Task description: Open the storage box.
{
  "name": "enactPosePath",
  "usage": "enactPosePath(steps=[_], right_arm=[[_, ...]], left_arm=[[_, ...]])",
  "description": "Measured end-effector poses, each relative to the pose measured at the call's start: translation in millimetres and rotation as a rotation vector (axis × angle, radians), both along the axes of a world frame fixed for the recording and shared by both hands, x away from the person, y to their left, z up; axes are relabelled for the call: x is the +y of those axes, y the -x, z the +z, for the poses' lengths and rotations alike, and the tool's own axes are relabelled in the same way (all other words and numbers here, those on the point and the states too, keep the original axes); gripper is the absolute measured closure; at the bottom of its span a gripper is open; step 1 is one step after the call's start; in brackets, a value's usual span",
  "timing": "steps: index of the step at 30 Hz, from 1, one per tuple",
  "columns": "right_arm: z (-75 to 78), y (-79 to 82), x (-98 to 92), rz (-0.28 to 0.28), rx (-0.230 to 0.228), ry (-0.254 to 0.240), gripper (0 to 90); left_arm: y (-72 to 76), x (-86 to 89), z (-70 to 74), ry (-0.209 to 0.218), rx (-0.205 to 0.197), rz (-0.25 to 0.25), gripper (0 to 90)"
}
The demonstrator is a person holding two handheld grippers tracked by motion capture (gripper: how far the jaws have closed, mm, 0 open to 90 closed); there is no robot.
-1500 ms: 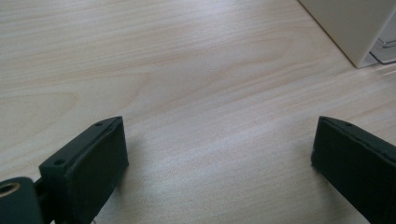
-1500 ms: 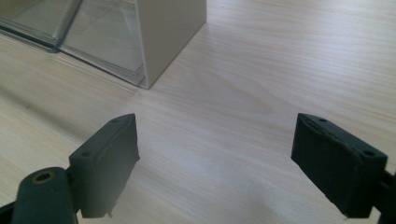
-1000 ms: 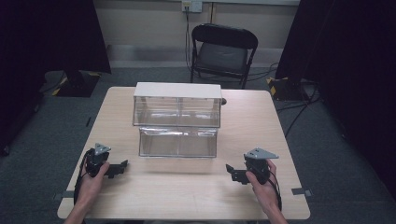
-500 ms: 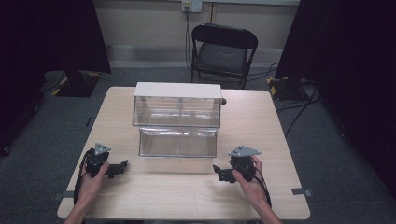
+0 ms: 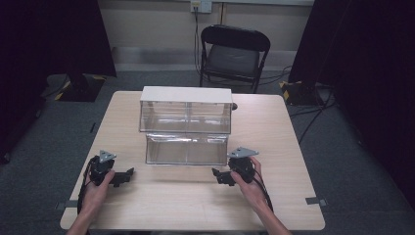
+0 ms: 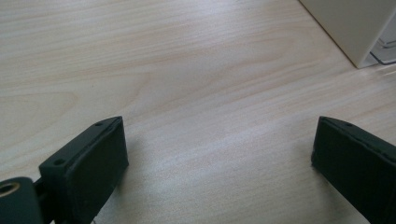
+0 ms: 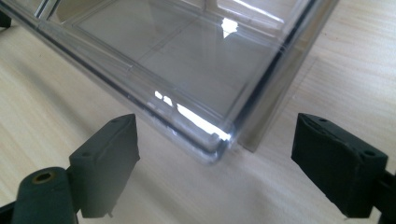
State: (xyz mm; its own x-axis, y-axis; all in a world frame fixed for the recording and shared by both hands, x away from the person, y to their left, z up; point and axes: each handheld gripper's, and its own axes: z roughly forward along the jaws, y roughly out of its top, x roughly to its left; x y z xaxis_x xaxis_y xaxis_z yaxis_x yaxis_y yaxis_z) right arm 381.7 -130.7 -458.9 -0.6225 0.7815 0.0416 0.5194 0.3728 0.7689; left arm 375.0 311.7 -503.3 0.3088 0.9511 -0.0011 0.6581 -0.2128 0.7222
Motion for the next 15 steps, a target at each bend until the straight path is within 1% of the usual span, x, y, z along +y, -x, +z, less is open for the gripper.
enactPosePath(steps=[1,2,4,7,10,11,13,14,15], right_arm=[[0.3,-1.5,1.8,-0.001,-0.001,0.0,14.2],[0.7,-6.1,5.6,0.002,0.009,-0.003,14.2],[0.4,-9.1,7.6,0.004,0.02,-0.014,14.4],[-0.9,-10.1,11.1,0.006,0.015,-0.005,14.0],[-2.7,-10.7,13.9,0.007,0.018,-0.015,13.4],[-4.0,-10.5,15.3,0.0,0.012,-0.01,13.5],[-4.4,-10.9,15.9,0.003,0.004,0.001,12.9],[-4.5,-11.1,15.6,0.005,0.008,-0.011,12.5],[-4.5,-11.1,15.6,0.005,0.008,-0.011,12.5]], left_arm=[[0.1,-0.3,0.1,0.0,0.001,0.002,2.9],[0.1,-0.6,0.1,-0.001,0.002,0.003,2.8],[0.1,-0.6,0.1,-0.001,0.002,0.004,2.8],[0.2,-0.7,0.1,0.0,0.002,0.005,2.7],[0.2,-0.7,0.1,0.0,0.002,0.005,2.7],[0.1,-0.6,0.1,-0.001,0.002,0.004,2.8],[0.1,-0.5,0.1,-0.001,0.002,0.003,2.7],[0.0,-0.6,0.1,0.0,0.004,0.003,2.7],[0.0,-0.6,0.1,0.0,0.004,0.003,2.5]])
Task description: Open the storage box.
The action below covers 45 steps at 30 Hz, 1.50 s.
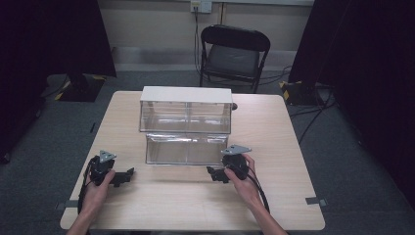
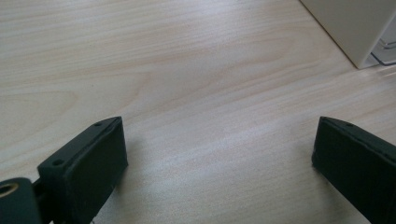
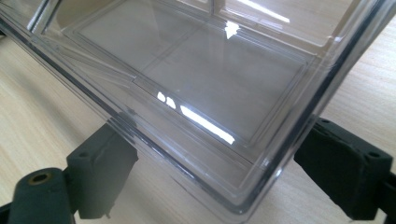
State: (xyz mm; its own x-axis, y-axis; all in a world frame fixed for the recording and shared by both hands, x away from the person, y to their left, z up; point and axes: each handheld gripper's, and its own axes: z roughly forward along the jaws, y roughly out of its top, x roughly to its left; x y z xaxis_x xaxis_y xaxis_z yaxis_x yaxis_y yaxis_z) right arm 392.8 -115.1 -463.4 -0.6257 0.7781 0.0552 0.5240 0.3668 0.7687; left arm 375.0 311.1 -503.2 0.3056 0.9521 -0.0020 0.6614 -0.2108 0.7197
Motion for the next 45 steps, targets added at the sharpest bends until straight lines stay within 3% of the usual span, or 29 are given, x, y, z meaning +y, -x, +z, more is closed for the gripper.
enactPosePath(steps=[11,28,31,45], right_arm=[[-1.4,2.0,0.6,-0.006,-0.023,-0.003,12.6],[3.1,4.3,-1.7,-0.003,-0.014,-0.038,10.8],[4.6,5.9,-1.2,0.001,-0.032,-0.027,10.8],[7.2,8.8,-1.9,-0.001,-0.026,-0.033,11.0]], left_arm=[[-1.0,0.2,-0.3,-0.001,0.0,-0.002,1.8],[-1.4,0.7,-0.2,-0.003,0.001,-0.006,1.6],[-1.4,0.7,-0.2,-0.003,0.001,-0.006,1.6],[-1.4,0.7,-0.2,-0.003,0.001,-0.006,1.5]])
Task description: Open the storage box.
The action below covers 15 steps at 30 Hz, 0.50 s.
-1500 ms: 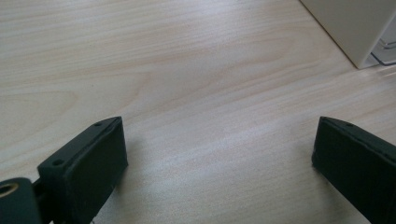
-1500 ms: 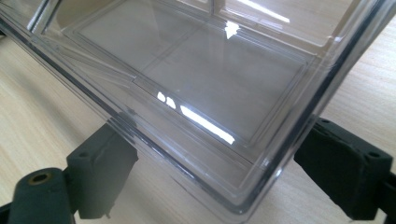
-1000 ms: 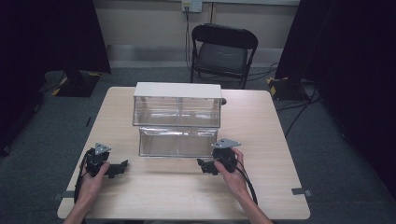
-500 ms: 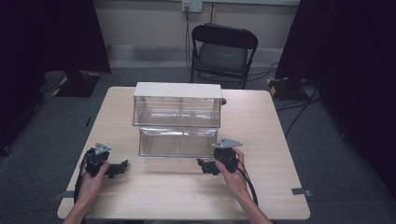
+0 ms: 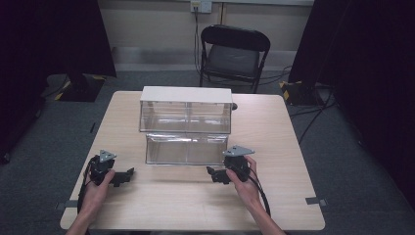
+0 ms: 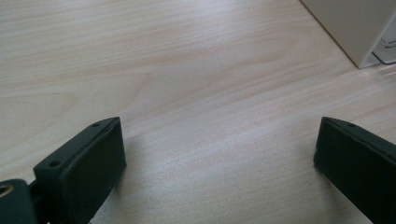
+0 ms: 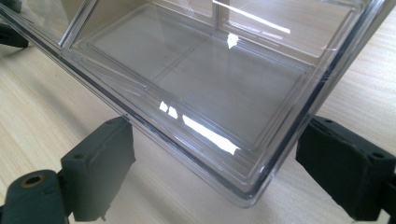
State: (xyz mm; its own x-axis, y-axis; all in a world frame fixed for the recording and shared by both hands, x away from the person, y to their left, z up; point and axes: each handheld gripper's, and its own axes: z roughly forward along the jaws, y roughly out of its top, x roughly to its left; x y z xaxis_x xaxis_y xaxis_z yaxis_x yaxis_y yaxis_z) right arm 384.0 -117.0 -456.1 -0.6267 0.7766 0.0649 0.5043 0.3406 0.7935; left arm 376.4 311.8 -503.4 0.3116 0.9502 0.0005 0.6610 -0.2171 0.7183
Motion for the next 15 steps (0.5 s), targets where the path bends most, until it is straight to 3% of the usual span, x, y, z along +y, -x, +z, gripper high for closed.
enactPosePath(steps=[15], right_arm=[[1.2,2.7,1.0,-0.011,-0.007,0.01,12.7]], left_arm=[[0.0,0.0,0.0,0.0,0.0,0.0,1.5]])
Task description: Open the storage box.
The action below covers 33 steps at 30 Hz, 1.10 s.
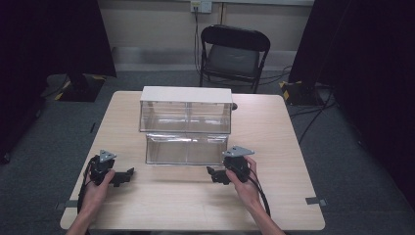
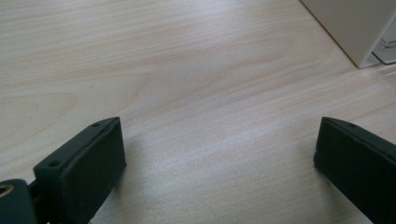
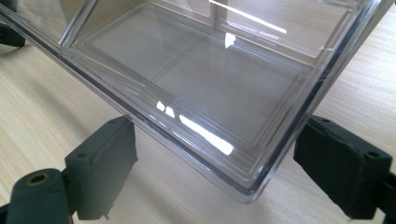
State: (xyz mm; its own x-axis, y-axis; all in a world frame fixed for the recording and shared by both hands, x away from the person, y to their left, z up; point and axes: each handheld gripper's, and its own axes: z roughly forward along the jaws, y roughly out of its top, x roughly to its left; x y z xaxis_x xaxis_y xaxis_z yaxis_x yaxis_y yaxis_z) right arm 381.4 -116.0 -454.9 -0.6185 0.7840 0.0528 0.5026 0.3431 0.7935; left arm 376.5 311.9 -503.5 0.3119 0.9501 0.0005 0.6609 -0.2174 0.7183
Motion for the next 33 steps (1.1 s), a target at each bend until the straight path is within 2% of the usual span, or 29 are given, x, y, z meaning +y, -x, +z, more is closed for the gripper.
enactPosePath(steps=[7,9,33], right_arm=[[0.3,0.0,-0.6,0.004,0.004,-0.004,12.6],[1.4,0.4,-2.3,0.012,0.009,-0.025,12.1],[6.2,4.9,-5.0,0.023,-0.021,-0.036,12.6]], left_arm=[[0.0,0.1,0.0,0.001,0.001,-0.001,1.5],[0.0,0.0,0.0,0.0,0.0,0.0,1.5],[0.0,0.0,0.0,0.0,0.0,0.0,1.5]])
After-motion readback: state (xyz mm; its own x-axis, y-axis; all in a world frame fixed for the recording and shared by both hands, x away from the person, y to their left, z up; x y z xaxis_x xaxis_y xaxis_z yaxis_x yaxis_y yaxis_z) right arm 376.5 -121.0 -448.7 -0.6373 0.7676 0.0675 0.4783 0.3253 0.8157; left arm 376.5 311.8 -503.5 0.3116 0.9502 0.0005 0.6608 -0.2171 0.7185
